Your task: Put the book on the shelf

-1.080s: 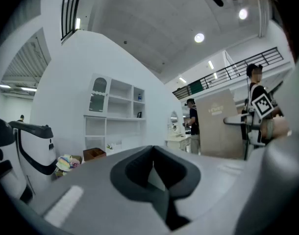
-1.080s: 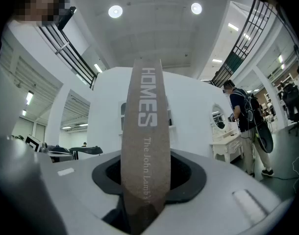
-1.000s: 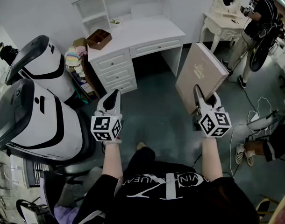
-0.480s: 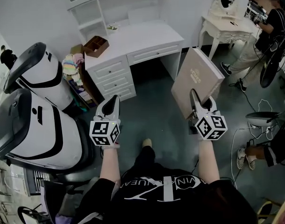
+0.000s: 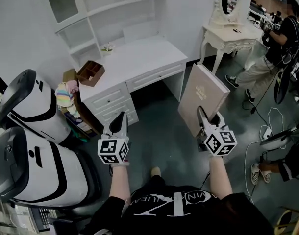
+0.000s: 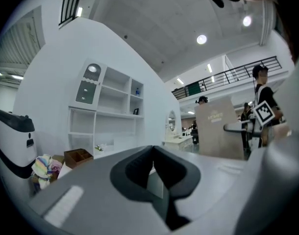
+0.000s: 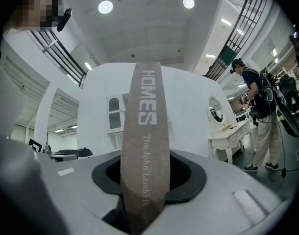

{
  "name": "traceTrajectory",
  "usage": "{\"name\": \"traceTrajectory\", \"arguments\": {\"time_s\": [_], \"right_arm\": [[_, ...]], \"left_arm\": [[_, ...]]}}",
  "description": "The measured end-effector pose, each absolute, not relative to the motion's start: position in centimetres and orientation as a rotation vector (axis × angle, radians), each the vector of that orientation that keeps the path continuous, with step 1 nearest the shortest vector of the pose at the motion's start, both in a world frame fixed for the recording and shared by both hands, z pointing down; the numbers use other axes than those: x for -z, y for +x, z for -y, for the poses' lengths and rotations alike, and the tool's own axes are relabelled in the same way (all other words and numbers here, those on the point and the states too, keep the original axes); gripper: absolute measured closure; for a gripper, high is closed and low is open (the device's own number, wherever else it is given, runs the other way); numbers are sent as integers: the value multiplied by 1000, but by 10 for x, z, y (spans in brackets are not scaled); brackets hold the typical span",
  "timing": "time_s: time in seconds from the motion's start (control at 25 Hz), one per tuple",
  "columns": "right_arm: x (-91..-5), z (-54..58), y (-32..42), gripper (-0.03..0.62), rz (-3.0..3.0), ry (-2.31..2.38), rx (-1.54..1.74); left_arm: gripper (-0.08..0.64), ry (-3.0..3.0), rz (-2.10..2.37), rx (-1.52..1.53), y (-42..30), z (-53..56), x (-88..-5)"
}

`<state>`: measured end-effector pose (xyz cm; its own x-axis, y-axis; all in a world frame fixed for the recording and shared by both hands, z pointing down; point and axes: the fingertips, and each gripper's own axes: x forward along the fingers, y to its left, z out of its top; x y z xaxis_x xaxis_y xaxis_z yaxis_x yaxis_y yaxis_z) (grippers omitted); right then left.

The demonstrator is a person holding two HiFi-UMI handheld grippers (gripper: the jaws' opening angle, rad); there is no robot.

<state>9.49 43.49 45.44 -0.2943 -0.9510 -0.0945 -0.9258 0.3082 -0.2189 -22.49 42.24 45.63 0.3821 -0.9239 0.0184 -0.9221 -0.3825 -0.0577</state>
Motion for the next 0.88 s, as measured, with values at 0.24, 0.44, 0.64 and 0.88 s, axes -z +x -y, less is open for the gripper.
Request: {"name": "traceTrajectory", "arguments": {"time_s": [0.24,0.44,0.64,0.88], "right_arm": [[-449,-371,83,410,-2359,-1740,183],[-452,-313,72,411,-2346,-1762,197],[-448,-262,60,410,-2312,-1771,187],[-458,-228,56,410,-2293,-1799,224]], "left_arm": [[560,-2611,-1711,79,-236,-355,-453],[560,-2619,-1709,75,-251,-291,-449],[560,-2627,-1669,71,-260,-234,-447],[560,-2667,-1647,84,-263,-194,-459]]}}
